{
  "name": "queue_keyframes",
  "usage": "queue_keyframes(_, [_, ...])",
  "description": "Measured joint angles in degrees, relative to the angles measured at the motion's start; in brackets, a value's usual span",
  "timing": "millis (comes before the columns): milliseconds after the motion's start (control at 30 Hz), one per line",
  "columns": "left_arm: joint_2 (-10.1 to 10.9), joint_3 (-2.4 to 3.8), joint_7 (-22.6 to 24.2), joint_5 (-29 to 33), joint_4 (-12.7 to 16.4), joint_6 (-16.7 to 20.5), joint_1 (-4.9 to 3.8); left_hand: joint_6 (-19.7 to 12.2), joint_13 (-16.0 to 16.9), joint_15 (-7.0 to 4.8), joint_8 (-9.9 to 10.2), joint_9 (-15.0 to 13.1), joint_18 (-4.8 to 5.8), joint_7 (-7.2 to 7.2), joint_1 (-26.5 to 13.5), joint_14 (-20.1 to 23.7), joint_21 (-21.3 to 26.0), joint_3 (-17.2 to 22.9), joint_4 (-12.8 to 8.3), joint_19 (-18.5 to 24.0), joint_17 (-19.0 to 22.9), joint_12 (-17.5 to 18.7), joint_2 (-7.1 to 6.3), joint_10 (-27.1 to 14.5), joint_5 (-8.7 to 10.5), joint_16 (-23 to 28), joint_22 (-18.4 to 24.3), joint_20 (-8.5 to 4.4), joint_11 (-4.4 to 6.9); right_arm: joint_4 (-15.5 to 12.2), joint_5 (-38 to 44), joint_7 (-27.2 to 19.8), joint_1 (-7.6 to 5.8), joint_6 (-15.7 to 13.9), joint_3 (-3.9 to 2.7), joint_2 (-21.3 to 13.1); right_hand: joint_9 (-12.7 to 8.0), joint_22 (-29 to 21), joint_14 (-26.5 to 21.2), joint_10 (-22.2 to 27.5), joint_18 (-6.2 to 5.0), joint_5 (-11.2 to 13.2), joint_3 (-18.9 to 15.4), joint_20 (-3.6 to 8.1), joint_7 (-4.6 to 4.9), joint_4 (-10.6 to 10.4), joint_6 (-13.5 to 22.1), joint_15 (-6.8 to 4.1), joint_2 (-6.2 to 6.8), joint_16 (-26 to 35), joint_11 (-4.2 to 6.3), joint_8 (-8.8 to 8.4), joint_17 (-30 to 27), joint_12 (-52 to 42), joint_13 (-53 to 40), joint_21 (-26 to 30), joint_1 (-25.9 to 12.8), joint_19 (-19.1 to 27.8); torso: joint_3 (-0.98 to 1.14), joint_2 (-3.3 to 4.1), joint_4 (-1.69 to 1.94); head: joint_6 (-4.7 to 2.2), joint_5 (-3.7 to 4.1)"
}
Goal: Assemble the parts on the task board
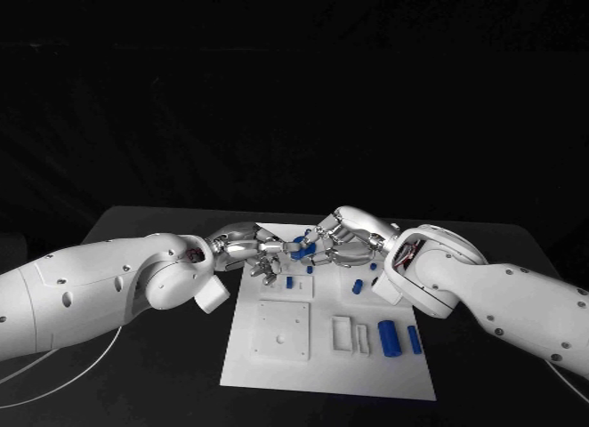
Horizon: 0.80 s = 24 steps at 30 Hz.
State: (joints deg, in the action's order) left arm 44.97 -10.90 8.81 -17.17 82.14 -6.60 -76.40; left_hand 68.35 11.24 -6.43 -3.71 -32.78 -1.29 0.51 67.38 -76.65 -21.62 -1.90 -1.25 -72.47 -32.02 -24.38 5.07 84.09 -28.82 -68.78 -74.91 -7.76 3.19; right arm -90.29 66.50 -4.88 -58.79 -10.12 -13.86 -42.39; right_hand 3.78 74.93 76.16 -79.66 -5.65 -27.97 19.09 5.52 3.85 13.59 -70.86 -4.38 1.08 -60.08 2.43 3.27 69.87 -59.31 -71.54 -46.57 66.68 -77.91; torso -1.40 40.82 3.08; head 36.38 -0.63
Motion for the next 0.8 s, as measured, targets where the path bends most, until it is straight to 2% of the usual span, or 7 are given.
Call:
queue_keyframes(133, [0.0, 0.0, 0.0, 1.0, -0.1, -0.7, 0.0, -0.3, -0.3, 0.01, 0.1, -0.5, 0.0, 0.3, 0.3, 0.0, 0.0, 2.5, -2.5, 0.1, -0.2, 0.3, 0.22, 0.0, -1.93, 0.0, 0.0, 0.09, -0.03, 0.0, 0.0, 0.0, 0.0, 0.0, 0.01, 0.0, 0.0, 0.0, 0.0, 0.0, 0.0, 0.0, 0.0, 0.0, 0.0, 0.0, 0.0, 0.0, 0.0, 0.0, 0.0, 0.0, 0.0, 0.0, 0.0, 0.0, 0.0, 0.0, -0.01, 0.0, 0.0, 0.02, -0.01])
queue_keyframes(267, [0.0, 0.0, -0.1, 1.8, -0.2, -1.4, 0.01, -0.6, -0.4, -0.08, 0.2, -1.2, 0.0, 0.4, 0.3, 0.3, 0.0, 3.4, -3.6, 0.3, -0.3, 0.6, 0.21, -0.1, -2.18, 0.0, 0.0, 0.29, -0.13, 0.0, 0.1, 0.0, 0.0, 0.1, 0.0, 0.1, 0.0, 0.0, 0.0, 0.0, 0.0, 0.0, 0.0, 0.2, 0.0, 0.0, 0.0, 0.0, 0.06, 0.0, -0.01, 0.0, 0.0, 0.0, 0.0, 0.0, 0.1, -0.2, -0.01, 0.0, 0.01, 0.12, -0.01])
queue_keyframes(367, [0.0, -0.03, -0.3, 2.3, -0.2, -1.7, 0.03, -0.6, -0.4, -0.07, 0.2, -1.2, 0.0, 0.4, -0.5, 0.3, 0.0, 2.9, -3.9, 0.3, -0.3, 0.6, -0.59, -0.1, -1.78, 0.0, 0.0, 0.29, -0.13, 0.0, 0.1, 0.0, 0.0, 0.1, -0.02, 0.1, 0.0, 0.0, 0.0, 0.0, 0.01, 0.0, 0.0, 0.2, 0.0, 0.0, 0.0, 0.0, 0.15, 0.0, -0.01, 0.0, 0.0, 0.0, 0.0, 0.0, 0.1, -0.2, -0.02, 0.0, 0.02, 0.15, -0.01])
queue_keyframes(533, [0.0, -0.04, -0.5, 2.9, -0.2, -2.1, 0.03, -0.6, -0.4, -0.04, 0.2, -0.1, 0.0, 0.38, -2.4, 0.4, 0.0, 0.4, -1.3, 0.3, -0.3, 0.6, -2.51, -0.1, 0.06, 0.0, 0.0, 0.29, -0.12, 0.0, 0.2, 0.0, 0.0, 0.1, -0.03, 0.1, 0.0, 0.0, 0.0, 0.0, 0.0, 0.0, 0.0, 0.2, -0.01, 0.0, 0.0, 0.0, 0.15, 0.0, -0.02, 0.0, 0.0, 0.0, 0.0, 0.0, 0.1, -0.2, -0.02, 0.0, 0.02, 0.14, -0.01])
queue_keyframes(700, [0.0, -0.04, -0.9, 3.7, -0.2, -2.5, 0.03, -1.0, -0.1, 0.19, 0.2, 0.9, 0.0, 0.67, -4.4, 1.0, 0.0, -2.0, 1.7, 0.5, -0.1, 0.4, -3.42, -0.1, 0.67, 0.0, 0.0, 0.5, -0.12, 0.1, 0.2, 0.0, 0.0, 0.1, -0.03, 0.1, 0.0, 0.0, 0.0, 0.1, 0.0, 0.0, 0.0, 0.2, -0.01, 0.0, 0.0, 0.0, 0.15, 0.0, -0.09, 0.0, 0.0, 0.0, 0.0, 0.0, 0.1, -0.2, -0.01, 0.0, 0.01, 0.16, -0.01])
queue_keyframes(800, [0.1, -0.04, -1.2, 4.1, -0.2, -2.9, 0.03, -1.0, -0.1, 0.19, 0.2, 0.9, 0.0, 0.67, -4.6, 1.0, 0.0, -2.6, 2.4, 0.5, 0.1, 0.1, -3.64, -0.1, 1.15, 0.0, 0.0, 0.5, -0.12, 0.1, 0.3, 0.1, 0.0, 0.1, -0.03, 0.1, 0.0, 0.0, 0.0, 0.1, 0.0, 0.0, 0.0, 0.2, -0.01, 0.0, 0.0, 0.0, 0.15, 0.0, -0.1, 0.0, 0.0, 0.0, 0.0, 0.0, 0.1, -0.2, -0.01, 0.0, 0.02, 0.23, 0.03])
